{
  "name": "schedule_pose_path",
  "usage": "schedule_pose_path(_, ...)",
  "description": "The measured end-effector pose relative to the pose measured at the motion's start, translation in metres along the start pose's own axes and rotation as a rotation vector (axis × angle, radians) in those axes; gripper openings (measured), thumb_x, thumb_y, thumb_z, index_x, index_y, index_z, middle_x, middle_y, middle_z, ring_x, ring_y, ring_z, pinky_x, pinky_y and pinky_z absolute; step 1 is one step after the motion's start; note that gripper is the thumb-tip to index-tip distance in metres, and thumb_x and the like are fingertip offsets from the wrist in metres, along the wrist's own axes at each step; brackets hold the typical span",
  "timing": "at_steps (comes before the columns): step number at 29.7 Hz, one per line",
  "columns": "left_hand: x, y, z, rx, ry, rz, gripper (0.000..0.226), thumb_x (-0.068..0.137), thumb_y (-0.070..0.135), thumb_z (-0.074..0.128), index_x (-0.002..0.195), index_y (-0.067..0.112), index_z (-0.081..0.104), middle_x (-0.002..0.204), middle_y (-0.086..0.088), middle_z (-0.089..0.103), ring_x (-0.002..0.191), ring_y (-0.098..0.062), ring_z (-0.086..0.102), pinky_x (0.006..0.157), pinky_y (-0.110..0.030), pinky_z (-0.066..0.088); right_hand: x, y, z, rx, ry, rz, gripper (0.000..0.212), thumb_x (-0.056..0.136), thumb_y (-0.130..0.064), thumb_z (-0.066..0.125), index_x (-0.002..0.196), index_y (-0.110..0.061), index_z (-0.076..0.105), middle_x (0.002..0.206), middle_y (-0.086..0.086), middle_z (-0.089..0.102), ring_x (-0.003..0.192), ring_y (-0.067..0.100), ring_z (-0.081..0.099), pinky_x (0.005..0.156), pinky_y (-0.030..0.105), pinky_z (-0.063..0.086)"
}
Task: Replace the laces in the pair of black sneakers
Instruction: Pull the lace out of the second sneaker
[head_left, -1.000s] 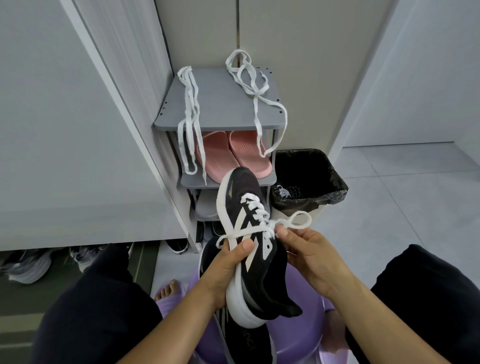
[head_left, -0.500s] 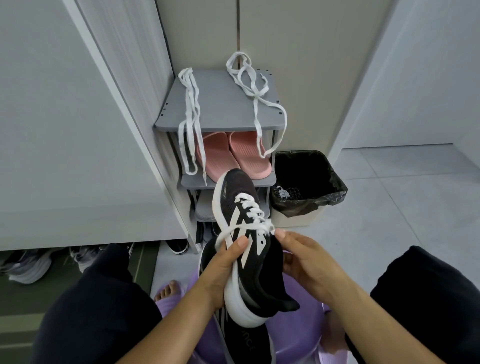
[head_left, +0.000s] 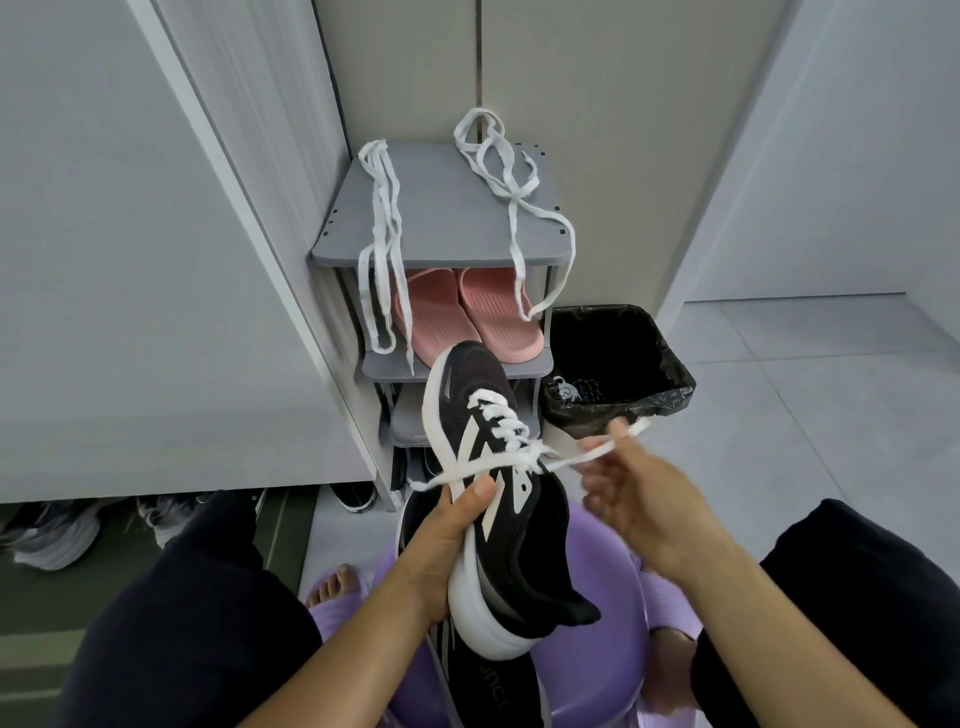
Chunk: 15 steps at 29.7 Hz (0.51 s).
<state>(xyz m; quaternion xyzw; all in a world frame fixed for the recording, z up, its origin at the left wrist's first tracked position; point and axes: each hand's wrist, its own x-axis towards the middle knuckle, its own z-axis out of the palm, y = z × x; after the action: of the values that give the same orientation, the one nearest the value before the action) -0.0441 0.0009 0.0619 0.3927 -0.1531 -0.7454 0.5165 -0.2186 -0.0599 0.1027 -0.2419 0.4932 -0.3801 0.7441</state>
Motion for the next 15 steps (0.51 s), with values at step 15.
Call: schedule_pose_path(15,0.001,0.001,-0.002,0.026,-0.02,0.023,0.096,0.028,0.036,0.095,0.115,0.01,0.061,0.096,-0.014,0.071,0.083,-0.024,0.07,0.066,-0.032,0.057,0.004,0.007,0.002,-0.026,-0.032,-0.037,0.019,0.08,-0.028,0.061,0.078,-0.01,0.059,0.068,0.001,0.06,0.058,0.011,0.054,0.06,0.024,0.046)
